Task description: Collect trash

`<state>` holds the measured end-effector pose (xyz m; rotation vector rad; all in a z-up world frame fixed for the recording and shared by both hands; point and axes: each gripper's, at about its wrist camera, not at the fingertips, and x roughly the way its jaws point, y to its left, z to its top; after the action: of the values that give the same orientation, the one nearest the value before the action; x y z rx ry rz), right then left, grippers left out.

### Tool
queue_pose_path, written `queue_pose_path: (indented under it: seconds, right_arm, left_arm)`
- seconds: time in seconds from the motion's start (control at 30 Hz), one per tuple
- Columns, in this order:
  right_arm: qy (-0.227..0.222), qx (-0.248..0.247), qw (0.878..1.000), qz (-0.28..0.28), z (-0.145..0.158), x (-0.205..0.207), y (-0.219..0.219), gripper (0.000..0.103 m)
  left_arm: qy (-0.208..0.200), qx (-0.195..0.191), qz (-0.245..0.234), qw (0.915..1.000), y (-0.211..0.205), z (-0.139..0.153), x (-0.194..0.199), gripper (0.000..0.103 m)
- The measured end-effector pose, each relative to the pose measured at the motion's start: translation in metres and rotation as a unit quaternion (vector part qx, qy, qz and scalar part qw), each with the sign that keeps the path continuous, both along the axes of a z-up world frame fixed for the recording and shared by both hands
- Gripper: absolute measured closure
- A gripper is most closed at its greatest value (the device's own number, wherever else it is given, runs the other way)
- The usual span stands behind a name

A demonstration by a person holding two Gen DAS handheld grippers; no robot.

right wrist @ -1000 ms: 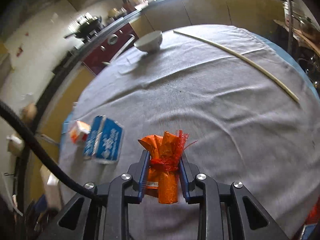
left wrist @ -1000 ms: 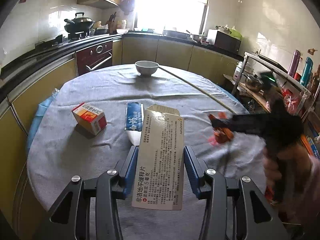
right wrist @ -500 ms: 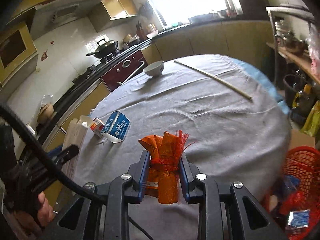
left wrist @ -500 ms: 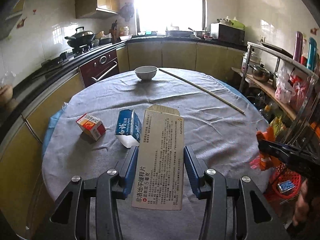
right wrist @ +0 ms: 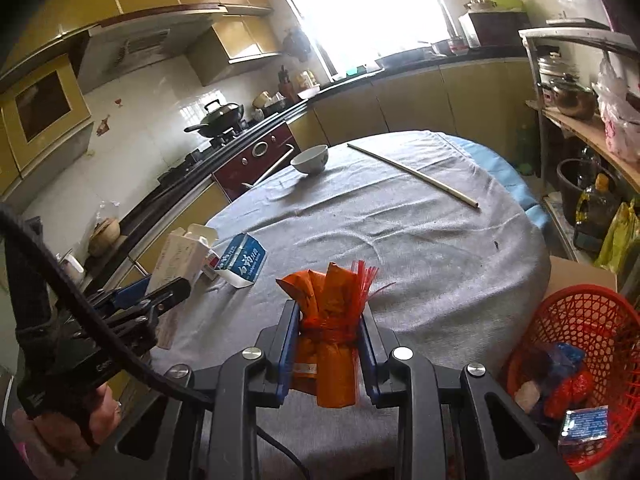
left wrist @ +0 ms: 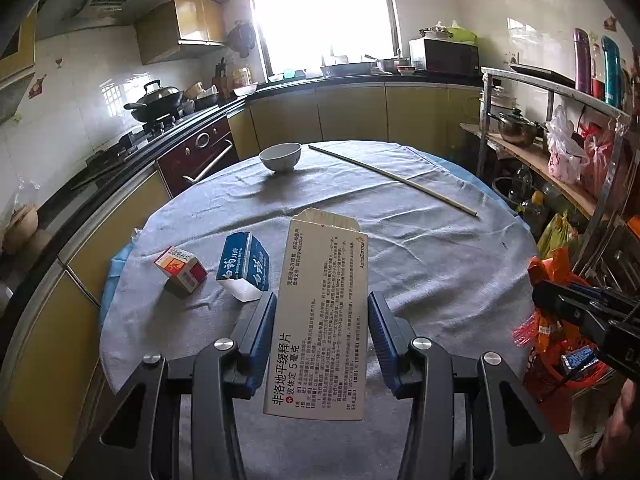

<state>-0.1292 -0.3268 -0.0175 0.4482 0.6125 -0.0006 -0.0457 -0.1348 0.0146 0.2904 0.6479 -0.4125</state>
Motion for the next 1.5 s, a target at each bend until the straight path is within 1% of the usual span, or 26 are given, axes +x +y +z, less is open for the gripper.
queue_pose_path:
  seconds: [0.2, 0.4, 0.63, 1.03, 1.3, 1.5]
  right_arm:
    - [-0.004, -0.005, 1.0, -0.001, -0.003, -0.009, -0.002, 0.073]
    - [-0.007, 0.01, 1.0, -0.006, -0.009, -0.013, -0.011, 0.073]
    - [-0.016, 0.019, 1.0, -0.005, -0.007, -0.022, -0.016, 0.073]
    - [-0.026, 0.028, 0.999, -0.003, -0.003, -0.033, -0.017, 0.073]
    - [-0.023, 0.037, 0.999, 0.001, -0.006, -0.03, -0.015, 0.073]
    - [-0.019, 0.035, 0.999, 0.009, -0.007, -0.027, -0.007, 0.073]
  left_arm:
    - [0.001, 0.011, 0.001, 0.9999, -0.011, -0.003, -0.004, 0.055]
    - [0.001, 0.023, 0.002, 0.9997, -0.02, -0.006, -0.007, 0.055]
    - [-0.003, 0.031, 0.0, 0.9995, -0.03, -0.007, -0.015, 0.055]
    - [-0.005, 0.034, -0.004, 0.9994, -0.037, -0.008, -0.022, 0.055]
    - [0.003, 0.035, -0.001, 0.9994, -0.035, -0.013, -0.02, 0.055]
    - [0.004, 0.033, 0.003, 0.9995, -0.033, -0.014, -0.02, 0.055]
